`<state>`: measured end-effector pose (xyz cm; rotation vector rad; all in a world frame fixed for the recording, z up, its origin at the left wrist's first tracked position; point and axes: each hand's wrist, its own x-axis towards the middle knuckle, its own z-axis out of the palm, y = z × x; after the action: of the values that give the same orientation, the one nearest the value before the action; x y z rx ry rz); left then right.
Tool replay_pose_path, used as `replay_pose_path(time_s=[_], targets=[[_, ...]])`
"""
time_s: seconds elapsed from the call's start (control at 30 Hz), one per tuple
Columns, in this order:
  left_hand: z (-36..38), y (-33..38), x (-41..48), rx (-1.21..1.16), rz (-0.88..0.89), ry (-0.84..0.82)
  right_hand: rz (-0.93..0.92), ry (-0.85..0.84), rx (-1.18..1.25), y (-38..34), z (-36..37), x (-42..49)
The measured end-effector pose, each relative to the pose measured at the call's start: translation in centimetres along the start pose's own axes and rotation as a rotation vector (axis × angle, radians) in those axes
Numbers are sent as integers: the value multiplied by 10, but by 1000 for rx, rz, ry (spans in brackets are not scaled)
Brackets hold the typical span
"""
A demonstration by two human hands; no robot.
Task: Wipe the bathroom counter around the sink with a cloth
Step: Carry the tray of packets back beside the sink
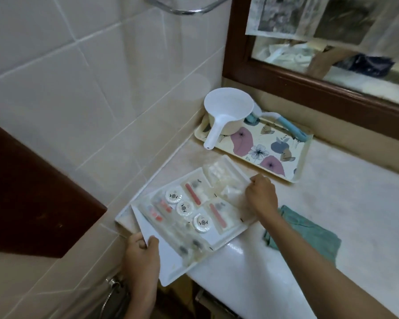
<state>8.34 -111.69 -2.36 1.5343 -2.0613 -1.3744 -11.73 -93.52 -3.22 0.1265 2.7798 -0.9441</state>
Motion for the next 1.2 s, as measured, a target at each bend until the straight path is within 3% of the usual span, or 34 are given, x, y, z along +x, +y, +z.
replay_pose_path(time_s=[0.3,0.5,0.93,1.2], targets=[[32,35,-34,149,232,-181,311,328,178,93,-75,-103],[88,54,-110,209,453,-410,472,521,249,183,-142,-174],[207,21,-416,262,734,-840,801,889,450,427,-290,-370],[261,-9,-586,292,829,-1040,987,1006,405,546,-352,-463]])
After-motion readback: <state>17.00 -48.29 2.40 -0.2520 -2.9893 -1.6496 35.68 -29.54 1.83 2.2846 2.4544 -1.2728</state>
